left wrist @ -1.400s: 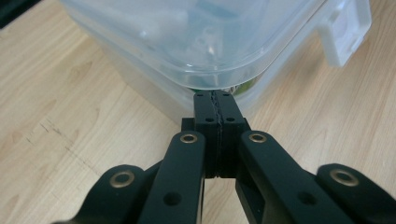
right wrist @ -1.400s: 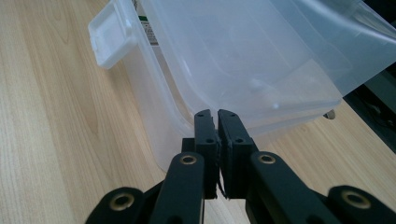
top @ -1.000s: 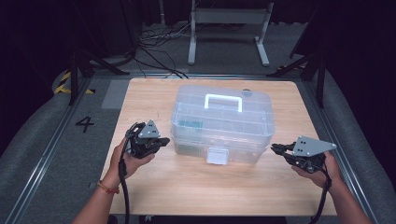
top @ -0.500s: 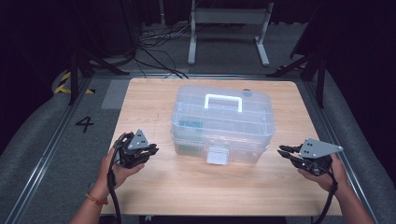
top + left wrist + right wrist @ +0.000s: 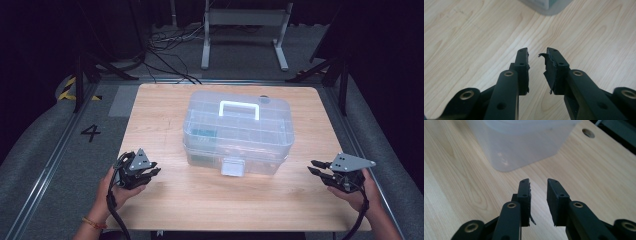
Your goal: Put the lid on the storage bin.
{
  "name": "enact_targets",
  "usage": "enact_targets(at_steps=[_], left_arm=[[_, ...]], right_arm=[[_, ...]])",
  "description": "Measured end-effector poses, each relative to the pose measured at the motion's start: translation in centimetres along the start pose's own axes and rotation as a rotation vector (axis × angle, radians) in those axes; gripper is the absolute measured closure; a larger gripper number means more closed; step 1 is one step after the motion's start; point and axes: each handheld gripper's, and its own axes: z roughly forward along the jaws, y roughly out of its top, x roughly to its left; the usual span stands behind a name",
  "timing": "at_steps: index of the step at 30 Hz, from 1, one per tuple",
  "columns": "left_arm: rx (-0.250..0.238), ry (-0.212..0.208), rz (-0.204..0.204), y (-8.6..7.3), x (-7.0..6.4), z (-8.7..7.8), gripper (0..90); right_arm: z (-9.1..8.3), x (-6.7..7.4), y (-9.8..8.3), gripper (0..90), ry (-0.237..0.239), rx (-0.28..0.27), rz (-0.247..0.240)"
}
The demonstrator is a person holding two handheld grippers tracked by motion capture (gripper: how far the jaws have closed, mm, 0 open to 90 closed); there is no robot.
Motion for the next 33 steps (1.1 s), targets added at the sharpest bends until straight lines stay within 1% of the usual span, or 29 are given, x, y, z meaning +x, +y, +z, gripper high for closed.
enact_targets(at_steps=[1,3,4,5,6,7,8,9,10,11,12,13,14,15,16,18,19,20,21,22,23,24,25,26,27,28,30,32,33], left_arm=[[0.005,-0.006,-0.010,-0.3,-0.1,0.1,71.7],[0.017,-0.007,-0.011,-1.0,-0.1,0.2,69.8],[0.017,-0.007,-0.011,-1.0,-0.1,0.2,69.4],[0.016,-0.011,-0.017,-1.2,-0.1,0.2,69.4],[0.027,-0.009,-0.026,-1.7,-0.1,0.3,66.0],[0.027,-0.009,-0.026,-1.7,-0.1,0.3,64.5],[0.025,-0.015,-0.029,-1.9,-0.1,0.3,64.5],[0.025,-0.016,-0.032,-2.1,0.0,0.3,63.4],[0.024,-0.006,-0.038,-2.4,0.0,0.4,62.0],[0.025,-0.005,-0.045,-2.5,0.0,0.4,58.2],[0.028,-0.015,-0.065,-3.1,0.2,0.7,53.7],[0.028,-0.015,-0.065,-3.1,0.2,0.7,50.1],[0.029,-0.014,-0.072,-3.4,0.2,0.9,50.1],[0.036,-0.017,-0.069,-3.7,0.2,1.0,46.4],[0.056,-0.023,-0.075,-4.2,0.1,1.3,40.6],[0.033,-0.031,-0.104,-4.9,0.2,1.2,35.9],[0.028,-0.034,-0.106,-5.1,0.2,1.1,34.5],[0.022,-0.048,-0.123,-5.4,0.2,1.0,33.2],[0.022,-0.048,-0.123,-5.4,0.2,1.0,31.0],[0.007,-0.059,-0.145,-5.8,0.3,1.1,31.0],[0.003,-0.067,-0.179,-6.1,0.4,1.2,24.9],[-0.005,-0.071,-0.200,-6.4,0.4,1.2,18.8],[-0.029,-0.060,-0.199,-6.6,0.4,1.3,16.5],[-0.046,-0.058,-0.203,-6.8,0.3,1.4,15.9],[-0.061,-0.047,-0.206,-6.9,0.3,1.4,15.3],[-0.069,-0.045,-0.219,-7.0,0.2,1.5,15.3],[-0.072,-0.047,-0.225,-7.0,0.1,1.5,15.3],[-0.067,-0.030,-0.220,-6.9,0.1,1.5,14.9],[-0.067,-0.030,-0.220,-6.9,0.1,1.5,14.8]], right_arm=[[0.0,-0.1,-0.4,71.9,0.002,0.002,0.005],[0.1,-0.4,-1.6,68.2,-0.005,0.019,0.036],[0.1,-0.4,-1.6,68.2,-0.005,0.019,0.036],[0.1,-0.4,-2.0,66.6,-0.004,0.021,0.050],[0.1,-0.6,-2.8,63.8,-0.007,0.019,0.067],[0.0,-0.7,-3.3,62.4,-0.009,0.020,0.077],[0.0,-0.7,-3.3,62.4,-0.009,0.020,0.077],[-0.1,-0.8,-3.7,60.2,-0.011,0.022,0.092],[-0.1,-0.8,-4.1,57.1,-0.013,0.022,0.106],[-0.2,-0.9,-4.7,55.2,-0.023,0.018,0.122],[-0.4,-1.0,-5.5,50.7,-0.021,0.012,0.154],[-0.4,-1.0,-5.5,50.7,-0.021,0.012,0.154],[-0.4,-1.0,-6.1,47.4,-0.036,0.013,0.169],[-0.4,-1.0,-6.5,45.3,-0.041,0.016,0.183],[-0.5,-1.0,-7.3,41.3,-0.050,0.021,0.204],[-0.6,-1.0,-8.3,39.6,-0.055,0.019,0.236],[-0.6,-1.1,-8.7,37.9,-0.055,0.018,0.254],[-0.6,-1.1,-9.0,35.4,-0.061,0.016,0.263],[-0.6,-1.1,-9.0,35.4,-0.061,0.016,0.263],[-0.6,-1.0,-9.4,33.1,-0.080,0.018,0.281],[-0.5,-1.0,-9.8,30.3,-0.123,0.034,0.298],[-0.4,-1.0,-10.1,29.3,-0.137,0.045,0.305],[-0.3,-0.9,-10.4,28.1,-0.144,0.049,0.322],[-0.3,-0.9,-10.6,27.4,-0.141,0.042,0.338],[-0.3,-1.0,-10.6,27.3,-0.147,0.038,0.334],[-0.3,-1.0,-10.7,27.5,-0.138,0.038,0.343],[-0.3,-1.1,-10.7,27.5,-0.114,0.040,0.363],[-0.2,-1.5,-10.8,27.8,-0.085,0.044,0.398],[-0.2,-1.5,-10.8,27.8,-0.085,0.044,0.398]])
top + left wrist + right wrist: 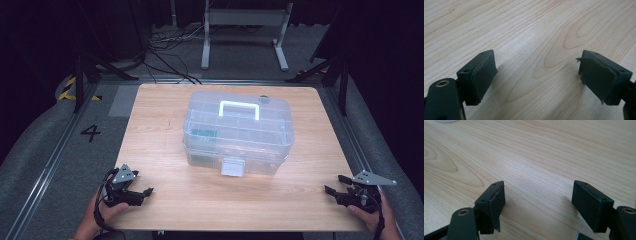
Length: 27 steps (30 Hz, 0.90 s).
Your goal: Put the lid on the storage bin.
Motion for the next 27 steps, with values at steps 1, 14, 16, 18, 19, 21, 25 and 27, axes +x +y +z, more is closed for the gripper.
enact_targets(at_steps=[1,14,16,18,19,21,25,27], left_arm=[[0.000,0.003,-0.001,0.00,-0.03,0.00,14.8],[0.017,-0.007,0.001,0.27,-0.35,0.39,7.3],[0.030,-0.020,0.006,0.37,-0.44,0.54,1.8],[0.036,-0.025,0.014,0.46,-0.54,0.68,0.2],[0.038,-0.024,0.016,0.49,-0.52,0.67,0.2],[0.038,-0.024,0.016,0.49,-0.53,0.67,0.2],[0.039,-0.021,0.022,0.50,-0.49,0.65,0.2],[0.038,-0.023,0.017,0.49,-0.53,0.67,0.2]], right_arm=[[0.01,-0.07,0.01,28.0,0.001,0.000,0.007],[0.25,0.01,0.19,27.6,-0.025,0.000,0.025],[0.26,0.02,0.20,27.7,-0.026,-0.001,0.029],[0.26,0.07,0.20,27.7,-0.033,0.000,0.034],[0.26,0.07,0.20,27.7,-0.034,0.000,0.035],[0.27,0.03,0.20,27.8,-0.040,-0.002,0.037],[0.27,0.03,0.20,27.8,-0.043,-0.001,0.043],[0.27,0.02,0.20,27.7,-0.045,-0.001,0.043]])
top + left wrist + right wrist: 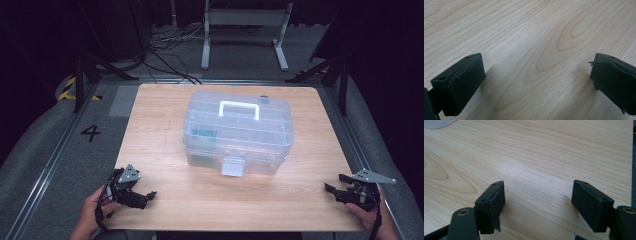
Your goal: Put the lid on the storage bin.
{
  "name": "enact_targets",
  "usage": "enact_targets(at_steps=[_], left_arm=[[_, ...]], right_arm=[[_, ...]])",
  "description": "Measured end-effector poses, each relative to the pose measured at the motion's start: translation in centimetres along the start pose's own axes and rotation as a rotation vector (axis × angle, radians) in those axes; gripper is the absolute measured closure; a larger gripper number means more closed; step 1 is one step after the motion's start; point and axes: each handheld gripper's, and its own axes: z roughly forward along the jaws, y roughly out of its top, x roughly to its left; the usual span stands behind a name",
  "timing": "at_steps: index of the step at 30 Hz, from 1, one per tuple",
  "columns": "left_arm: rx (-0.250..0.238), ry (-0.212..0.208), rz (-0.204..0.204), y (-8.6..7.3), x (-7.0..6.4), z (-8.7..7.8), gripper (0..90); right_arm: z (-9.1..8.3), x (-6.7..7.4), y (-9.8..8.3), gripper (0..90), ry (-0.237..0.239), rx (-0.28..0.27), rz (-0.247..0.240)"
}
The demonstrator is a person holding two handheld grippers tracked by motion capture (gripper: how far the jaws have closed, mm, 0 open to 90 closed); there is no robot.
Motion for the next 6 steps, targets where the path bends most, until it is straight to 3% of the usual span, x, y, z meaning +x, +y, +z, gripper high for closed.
enact_targets(at_steps=[6], left_arm=[[0.000,0.000,0.000,0.00,0.00,0.00,0.2]], right_arm=[[0.00,0.00,0.00,27.7,0.000,0.000,0.000]])
